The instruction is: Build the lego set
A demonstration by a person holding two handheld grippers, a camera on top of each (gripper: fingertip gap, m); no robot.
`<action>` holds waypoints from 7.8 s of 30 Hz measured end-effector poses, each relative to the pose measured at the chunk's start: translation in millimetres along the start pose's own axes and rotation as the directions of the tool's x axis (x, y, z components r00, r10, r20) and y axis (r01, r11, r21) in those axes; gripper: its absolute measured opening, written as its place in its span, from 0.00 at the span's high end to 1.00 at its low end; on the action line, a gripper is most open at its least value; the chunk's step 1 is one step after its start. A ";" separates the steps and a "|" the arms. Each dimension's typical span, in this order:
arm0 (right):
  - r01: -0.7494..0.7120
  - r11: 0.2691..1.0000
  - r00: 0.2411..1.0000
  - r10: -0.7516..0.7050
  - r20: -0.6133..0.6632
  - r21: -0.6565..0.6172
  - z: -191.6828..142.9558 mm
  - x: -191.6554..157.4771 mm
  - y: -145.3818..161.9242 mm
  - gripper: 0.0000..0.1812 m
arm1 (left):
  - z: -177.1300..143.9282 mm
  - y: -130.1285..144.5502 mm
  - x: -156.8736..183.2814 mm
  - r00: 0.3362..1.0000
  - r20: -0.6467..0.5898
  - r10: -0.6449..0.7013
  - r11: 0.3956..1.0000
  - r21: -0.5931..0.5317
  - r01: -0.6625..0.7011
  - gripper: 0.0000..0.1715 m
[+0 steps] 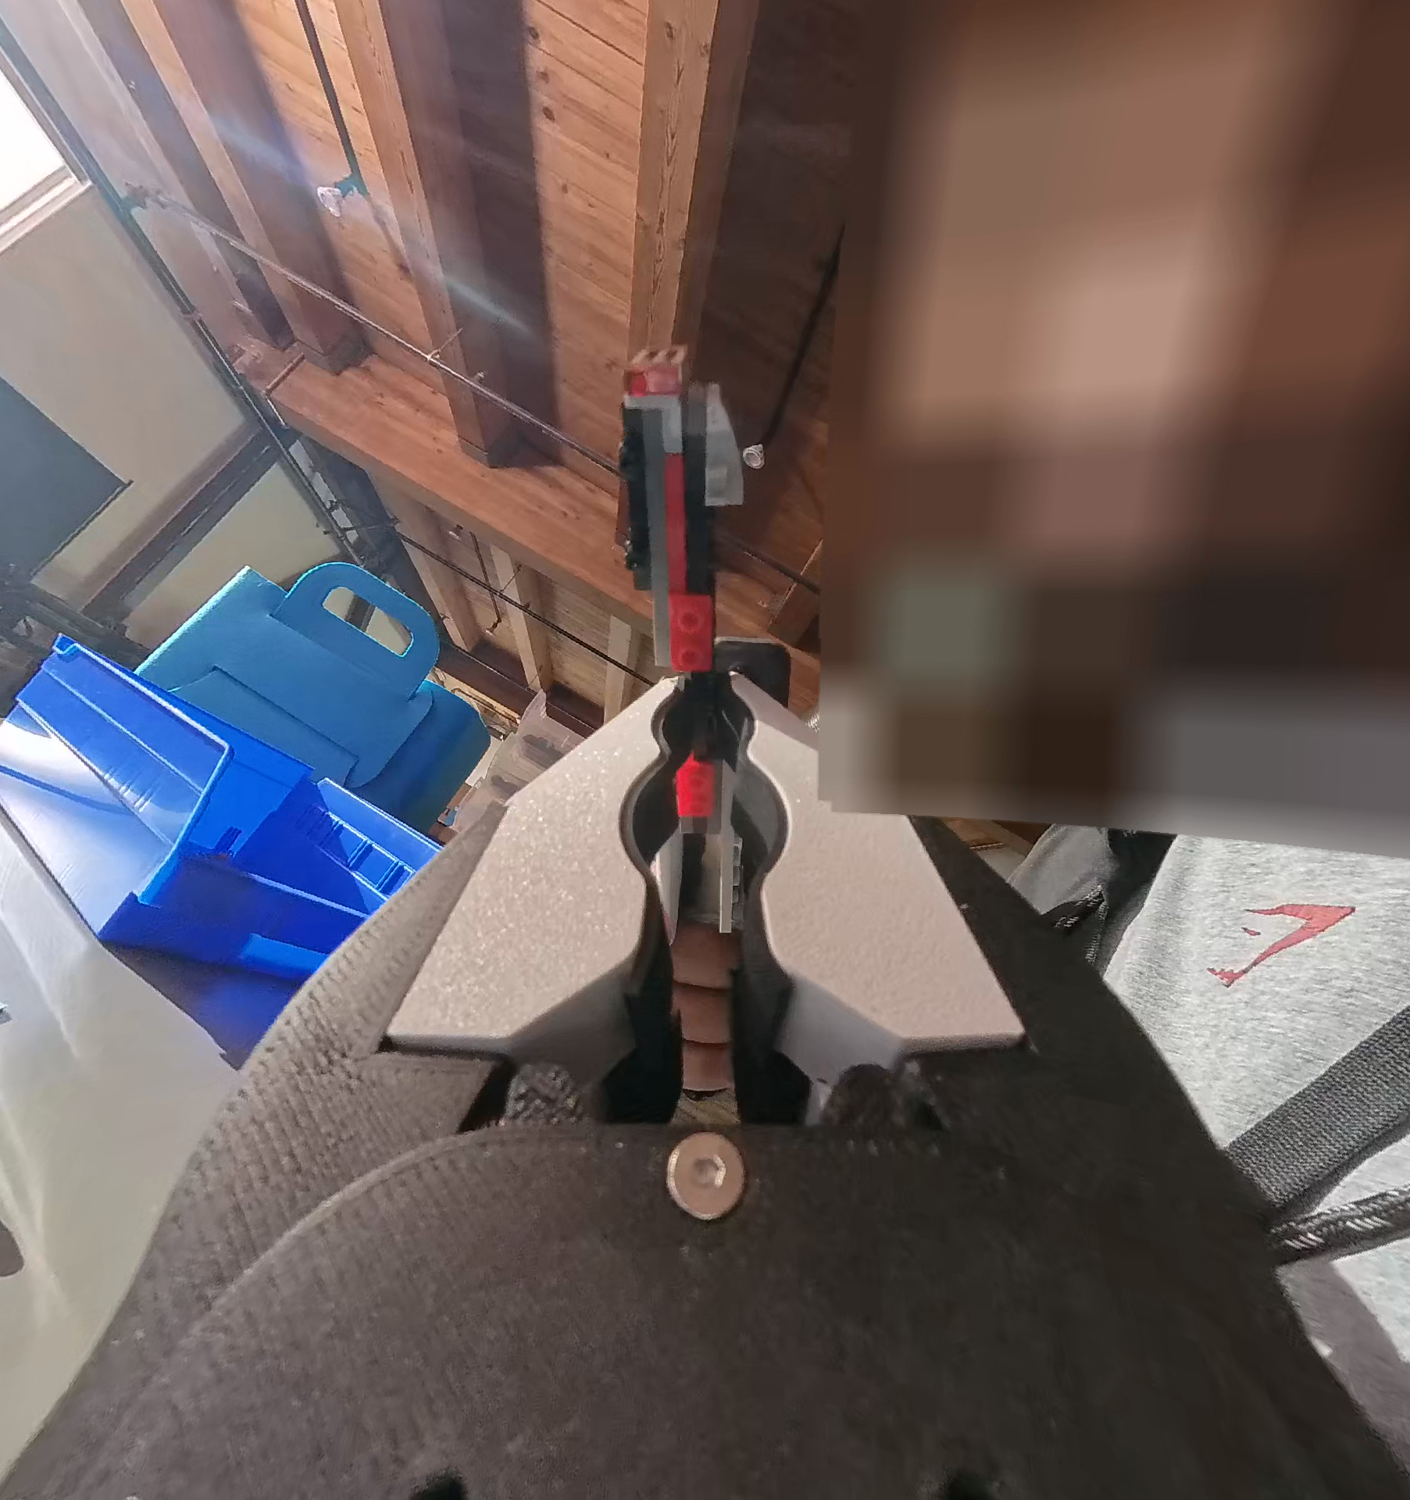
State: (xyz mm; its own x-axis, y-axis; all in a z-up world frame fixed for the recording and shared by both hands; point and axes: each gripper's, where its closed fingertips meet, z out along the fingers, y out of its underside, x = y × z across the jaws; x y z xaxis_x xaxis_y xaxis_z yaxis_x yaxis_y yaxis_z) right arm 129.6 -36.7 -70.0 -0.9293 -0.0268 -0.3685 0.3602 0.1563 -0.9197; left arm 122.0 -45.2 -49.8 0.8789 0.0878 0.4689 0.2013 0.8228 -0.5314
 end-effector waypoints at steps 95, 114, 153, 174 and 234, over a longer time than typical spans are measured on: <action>-0.554 0.823 0.832 0.542 0.122 0.127 -123.4 82.6 62.5 0.89 | -69.3 133.0 -108.3 0.774 -0.518 0.364 -0.288 -0.853 -0.436 0.85; -0.621 0.760 0.783 0.609 0.127 0.191 -134.8 94.4 64.3 0.89 | -70.1 156.1 -102.9 0.831 -0.557 -0.011 -0.280 -0.796 -0.537 0.89; -0.820 0.410 0.529 0.809 0.257 0.399 -122.0 95.1 71.7 0.89 | 30.0 157.5 -78.7 0.849 -0.338 0.406 -0.074 -0.938 -0.338 0.89; -0.872 0.341 0.460 0.817 0.348 0.352 -114.8 89.6 74.1 0.89 | 24.3 158.2 -74.3 0.891 -0.280 0.358 -0.157 -0.958 -0.239 0.89; -0.807 0.425 0.557 0.777 0.292 0.409 -117.8 86.6 68.7 0.89 | 29.5 166.7 -71.7 0.695 0.637 -0.333 0.427 -0.556 0.713 0.88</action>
State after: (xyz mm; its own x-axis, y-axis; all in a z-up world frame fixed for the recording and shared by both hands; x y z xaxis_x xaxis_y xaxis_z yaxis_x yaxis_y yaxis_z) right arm 64.2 88.0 -149.1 -0.2139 -0.1821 -0.9597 0.9371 -0.3156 -0.1490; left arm 79.9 102.2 -151.2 0.2684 0.1450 0.9523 0.9533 0.1020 -0.2843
